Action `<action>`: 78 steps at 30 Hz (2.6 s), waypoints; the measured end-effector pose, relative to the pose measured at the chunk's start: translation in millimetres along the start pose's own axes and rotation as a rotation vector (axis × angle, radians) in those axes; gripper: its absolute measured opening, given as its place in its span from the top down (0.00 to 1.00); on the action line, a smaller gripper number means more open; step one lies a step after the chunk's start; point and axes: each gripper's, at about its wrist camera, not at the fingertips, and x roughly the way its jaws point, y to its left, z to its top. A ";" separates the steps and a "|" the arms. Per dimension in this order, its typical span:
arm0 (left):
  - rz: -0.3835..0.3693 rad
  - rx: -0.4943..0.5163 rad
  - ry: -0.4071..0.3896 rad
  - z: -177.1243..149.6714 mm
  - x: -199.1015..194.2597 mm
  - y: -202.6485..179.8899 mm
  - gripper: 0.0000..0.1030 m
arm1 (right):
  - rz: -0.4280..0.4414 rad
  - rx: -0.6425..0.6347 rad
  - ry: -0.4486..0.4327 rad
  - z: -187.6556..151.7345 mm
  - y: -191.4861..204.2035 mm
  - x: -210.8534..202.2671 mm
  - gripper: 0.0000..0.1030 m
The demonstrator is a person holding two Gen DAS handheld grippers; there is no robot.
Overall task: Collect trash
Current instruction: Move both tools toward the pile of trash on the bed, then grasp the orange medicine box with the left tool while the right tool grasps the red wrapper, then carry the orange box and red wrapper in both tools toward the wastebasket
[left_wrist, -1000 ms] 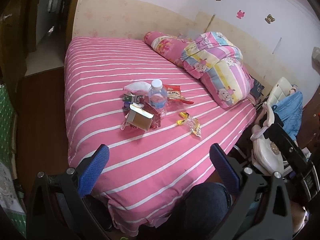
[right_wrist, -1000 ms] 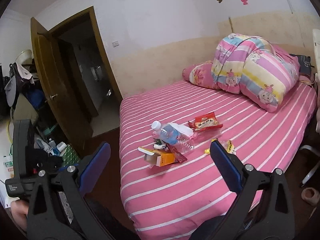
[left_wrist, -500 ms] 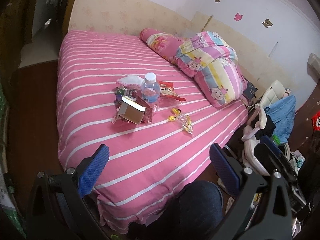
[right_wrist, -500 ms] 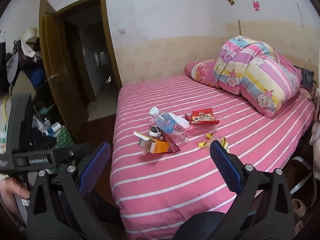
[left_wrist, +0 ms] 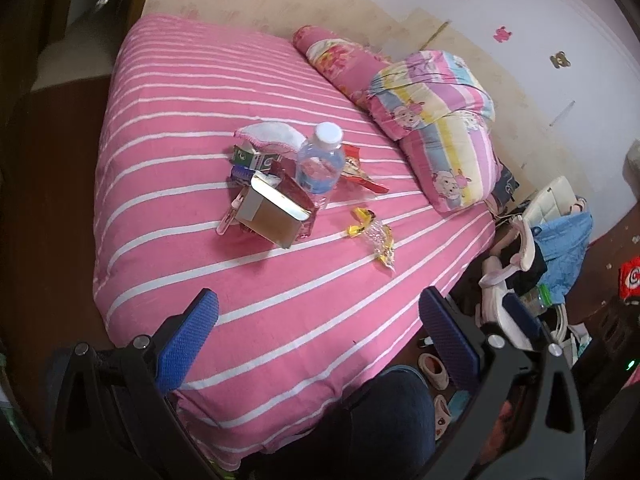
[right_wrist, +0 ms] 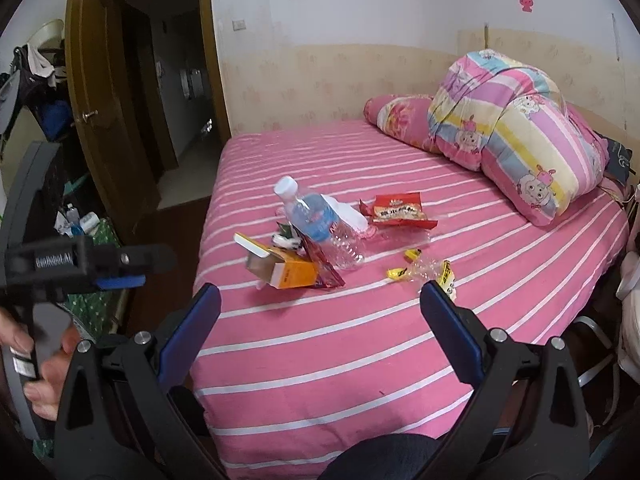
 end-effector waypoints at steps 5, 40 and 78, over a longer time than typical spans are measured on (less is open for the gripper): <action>-0.005 -0.019 0.025 19.0 25.6 8.6 0.05 | -0.007 -0.010 0.042 -4.2 -12.0 37.2 0.05; -0.067 -0.188 0.298 74.0 202.3 71.0 0.79 | 0.010 -0.409 0.171 -21.3 12.4 252.1 0.38; -0.089 -0.104 0.167 41.0 99.9 66.0 0.99 | 0.205 0.012 0.314 -68.5 18.5 185.1 0.88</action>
